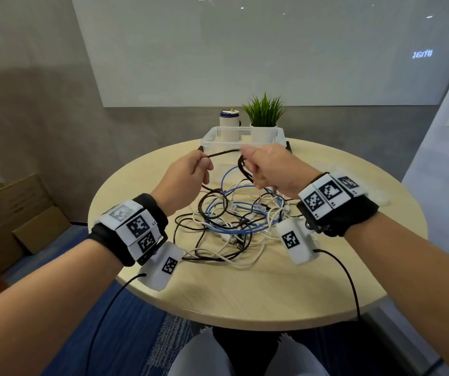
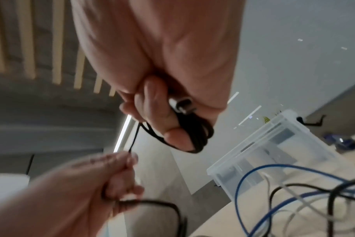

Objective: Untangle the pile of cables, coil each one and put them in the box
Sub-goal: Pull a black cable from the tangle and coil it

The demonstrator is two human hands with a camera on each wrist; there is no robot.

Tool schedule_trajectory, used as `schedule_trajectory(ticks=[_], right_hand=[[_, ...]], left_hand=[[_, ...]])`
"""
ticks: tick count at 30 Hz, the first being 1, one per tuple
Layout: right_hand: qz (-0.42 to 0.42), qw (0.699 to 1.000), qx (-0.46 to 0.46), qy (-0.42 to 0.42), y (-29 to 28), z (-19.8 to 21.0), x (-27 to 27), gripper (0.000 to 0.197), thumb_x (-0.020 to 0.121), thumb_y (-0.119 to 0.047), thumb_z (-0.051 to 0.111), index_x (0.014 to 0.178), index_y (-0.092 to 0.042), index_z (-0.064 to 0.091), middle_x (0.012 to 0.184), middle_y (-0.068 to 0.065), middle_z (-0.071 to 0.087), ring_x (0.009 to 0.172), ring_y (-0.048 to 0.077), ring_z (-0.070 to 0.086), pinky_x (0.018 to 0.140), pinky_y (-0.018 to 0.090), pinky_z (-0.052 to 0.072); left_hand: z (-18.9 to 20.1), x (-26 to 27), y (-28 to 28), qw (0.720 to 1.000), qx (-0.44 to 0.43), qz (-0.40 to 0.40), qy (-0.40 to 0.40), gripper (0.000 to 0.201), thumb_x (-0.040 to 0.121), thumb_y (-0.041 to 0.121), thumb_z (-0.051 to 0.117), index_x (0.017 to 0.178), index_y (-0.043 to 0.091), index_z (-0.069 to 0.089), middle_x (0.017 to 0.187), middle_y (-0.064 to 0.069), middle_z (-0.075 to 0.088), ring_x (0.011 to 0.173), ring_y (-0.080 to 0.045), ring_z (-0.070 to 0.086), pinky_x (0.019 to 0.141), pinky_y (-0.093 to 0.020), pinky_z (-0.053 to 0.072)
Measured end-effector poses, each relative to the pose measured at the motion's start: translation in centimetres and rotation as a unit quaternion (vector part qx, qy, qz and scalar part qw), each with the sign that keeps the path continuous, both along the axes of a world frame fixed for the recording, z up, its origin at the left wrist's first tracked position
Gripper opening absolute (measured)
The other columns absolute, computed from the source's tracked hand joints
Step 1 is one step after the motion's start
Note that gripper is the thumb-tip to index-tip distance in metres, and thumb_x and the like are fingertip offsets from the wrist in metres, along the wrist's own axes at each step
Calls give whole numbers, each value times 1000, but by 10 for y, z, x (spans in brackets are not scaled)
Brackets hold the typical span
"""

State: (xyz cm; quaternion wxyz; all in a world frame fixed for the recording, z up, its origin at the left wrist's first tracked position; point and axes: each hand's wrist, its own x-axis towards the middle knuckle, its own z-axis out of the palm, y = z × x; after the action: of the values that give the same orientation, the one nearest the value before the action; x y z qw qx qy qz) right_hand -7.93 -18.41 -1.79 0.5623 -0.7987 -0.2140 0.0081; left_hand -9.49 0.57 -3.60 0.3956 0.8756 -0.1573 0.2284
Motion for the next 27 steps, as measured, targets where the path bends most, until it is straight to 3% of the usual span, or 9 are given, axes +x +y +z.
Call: schedule_trajectory(ticks=[7, 10, 12, 14, 16, 19, 22, 25, 27], right_hand=[[9, 942, 323, 94, -9, 27, -2, 44, 103, -34, 30, 64, -17, 42, 42, -6, 25, 37, 12, 22, 51, 28, 35], [11, 898, 421, 126, -5, 31, -3, 44, 104, -34, 29, 67, -16, 43, 52, 2, 52, 45, 16, 49, 54, 27, 44], [19, 872, 471, 131, -4, 30, 1, 45, 104, -34, 27, 69, -13, 45, 85, 17, 70, 82, 27, 70, 72, 36, 56], [6, 874, 470, 121, -3, 30, 3, 43, 105, -32, 27, 73, -11, 47, 119, 28, 60, 118, 36, 57, 97, 46, 48], [-3, 892, 442, 96, -4, 27, 5, 39, 105, -28, 29, 76, -9, 48, 115, 28, 61, 110, 33, 62, 96, 41, 48], [-97, 958, 270, -5, -6, 16, 5, 35, 103, -28, 38, 79, -11, 57, 69, 5, 47, 59, 13, 48, 60, 26, 44], [-141, 980, -11, -142, -10, 5, 7, 31, 100, -31, 44, 86, -15, 66, 71, 14, 55, 64, 26, 48, 66, 36, 41], [-113, 963, -166, -177, -9, 3, 5, 26, 100, -25, 44, 85, -15, 62, 78, -5, 56, 71, 6, 49, 70, 27, 34], [-85, 967, -199, -137, -8, 3, 3, 27, 101, -26, 42, 80, -19, 57, 78, -6, 63, 72, 8, 54, 69, 29, 40]], left_hand=[[-19, -5, -1, 981, 157, -57, 95, 25, 101, 20, 36, 81, 20, 52, 72, 6, 64, 51, 0, 47, 55, -15, 37], [-25, -7, -6, 956, 246, -94, 128, 27, 101, 25, 38, 82, 15, 55, 70, 11, 62, 60, -6, 49, 60, -18, 38], [-28, -8, -10, 943, 276, -131, 131, 28, 101, 26, 39, 79, 18, 53, 72, 11, 63, 63, -9, 51, 63, -21, 41], [-28, -11, -11, 934, 291, -166, 123, 29, 100, 24, 39, 73, 23, 47, 71, 11, 62, 67, -10, 54, 66, -23, 41], [-26, -14, -11, 926, 297, -188, 139, 26, 96, 16, 40, 72, 23, 48, 71, 11, 61, 70, -13, 58, 68, -25, 44], [-25, -18, -10, 926, 277, -200, 158, 15, 88, 13, 46, 75, 18, 51, 69, 10, 59, 67, -16, 54, 66, -28, 44], [-19, -20, -10, 945, 219, -193, 150, 12, 91, 16, 50, 78, 17, 49, 68, -1, 55, 60, -12, 45, 62, -25, 42], [-7, -16, -9, 974, 135, -148, 101, 17, 95, 13, 45, 81, 21, 45, 72, 1, 54, 67, -15, 50, 71, -35, 47], [0, -12, -9, 988, 114, -91, 43, 16, 97, 15, 43, 84, 24, 44, 73, 4, 55, 72, -20, 52, 71, -35, 46]])
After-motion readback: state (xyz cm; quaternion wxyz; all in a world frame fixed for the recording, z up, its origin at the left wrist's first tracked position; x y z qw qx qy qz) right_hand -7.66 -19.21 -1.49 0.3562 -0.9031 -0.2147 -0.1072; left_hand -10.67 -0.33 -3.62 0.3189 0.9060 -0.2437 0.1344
